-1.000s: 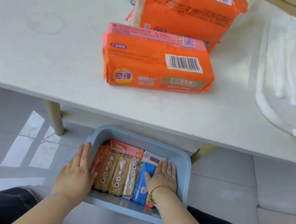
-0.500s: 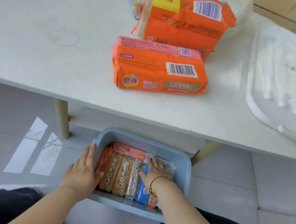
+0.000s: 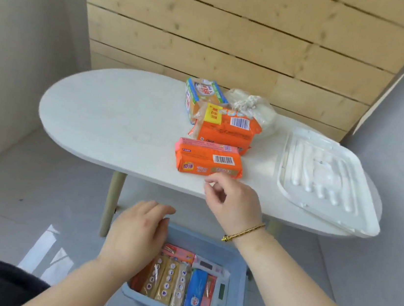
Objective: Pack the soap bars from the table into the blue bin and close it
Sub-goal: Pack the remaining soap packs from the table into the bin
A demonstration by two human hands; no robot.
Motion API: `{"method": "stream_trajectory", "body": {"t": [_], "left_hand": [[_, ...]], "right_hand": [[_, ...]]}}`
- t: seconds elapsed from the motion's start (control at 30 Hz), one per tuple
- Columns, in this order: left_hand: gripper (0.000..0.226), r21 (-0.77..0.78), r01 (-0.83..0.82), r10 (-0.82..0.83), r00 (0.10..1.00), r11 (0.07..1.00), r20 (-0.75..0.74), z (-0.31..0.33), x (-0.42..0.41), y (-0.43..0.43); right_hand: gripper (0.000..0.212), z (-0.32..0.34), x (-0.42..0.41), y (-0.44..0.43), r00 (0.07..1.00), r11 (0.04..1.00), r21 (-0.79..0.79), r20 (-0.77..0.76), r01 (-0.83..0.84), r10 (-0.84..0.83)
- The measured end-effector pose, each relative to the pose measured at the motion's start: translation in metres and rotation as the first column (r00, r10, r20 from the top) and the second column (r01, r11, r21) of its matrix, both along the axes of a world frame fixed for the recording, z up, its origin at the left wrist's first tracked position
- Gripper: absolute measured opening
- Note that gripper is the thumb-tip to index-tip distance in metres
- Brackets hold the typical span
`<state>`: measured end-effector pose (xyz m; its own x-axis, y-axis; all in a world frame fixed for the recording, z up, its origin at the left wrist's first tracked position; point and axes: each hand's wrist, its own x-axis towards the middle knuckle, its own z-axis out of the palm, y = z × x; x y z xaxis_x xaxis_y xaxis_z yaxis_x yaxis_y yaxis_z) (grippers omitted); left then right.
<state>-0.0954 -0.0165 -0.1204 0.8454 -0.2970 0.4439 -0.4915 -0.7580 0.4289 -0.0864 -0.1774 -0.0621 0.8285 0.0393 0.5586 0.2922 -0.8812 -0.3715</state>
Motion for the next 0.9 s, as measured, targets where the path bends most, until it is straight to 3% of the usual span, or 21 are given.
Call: {"method": "stream_trajectory", "body": {"t": [0.03, 0.1, 0.17, 0.27, 0.4, 0.5, 0.73, 0.9], "left_hand": [[0.029, 0.004, 0.006, -0.007, 0.998, 1.000, 0.061, 0.012, 0.002, 0.005], [0.035, 0.048, -0.053, 0.045, 0.989, 0.997, 0.141, 0.022, 0.011, 0.015], [0.040, 0.110, -0.132, 0.125, 0.990, 0.985, 0.071, 0.023, 0.020, 0.025], [0.059, 0.206, -0.112, 0.133, 0.987, 0.972, -0.091, 0.012, 0.026, 0.036], [0.065, 0.190, -0.126, 0.151, 0.981, 0.974, -0.120, 0.004, 0.027, 0.036], [0.067, 0.218, -0.120, 0.149, 0.981, 0.969, -0.122, 0.002, 0.029, 0.037], [0.067, 0.216, -0.112, 0.150, 0.973, 0.970, -0.173, 0.003, 0.029, 0.038], [0.061, 0.067, -0.064, 0.072, 0.989, 0.996, -0.132, 0.001, 0.025, 0.042]], "right_hand": [[0.006, 0.012, 0.004, -0.002, 0.998, 1.000, 0.010, 0.056, 0.019, -0.019], [0.017, 0.028, 0.019, -0.008, 1.000, 1.000, -0.026, -0.013, 0.013, -0.013], [0.041, 0.035, 0.037, -0.014, 0.968, 0.980, -0.183, -0.251, -0.073, 0.025], [0.061, 0.038, 0.055, -0.016, 0.832, 0.950, -0.264, -0.554, -0.170, -0.005], [0.079, 0.038, 0.072, -0.008, 0.763, 0.837, -0.505, -0.620, -0.210, -0.182], [0.079, 0.043, 0.082, -0.001, 0.744, 0.782, -0.583, -0.619, -0.221, -0.252], [0.081, 0.048, 0.074, 0.003, 0.694, 0.868, -0.482, -0.666, -0.119, -0.275], [0.077, 0.045, 0.044, 0.011, 0.719, 0.969, -0.204, -0.694, -0.141, -0.041]]}}
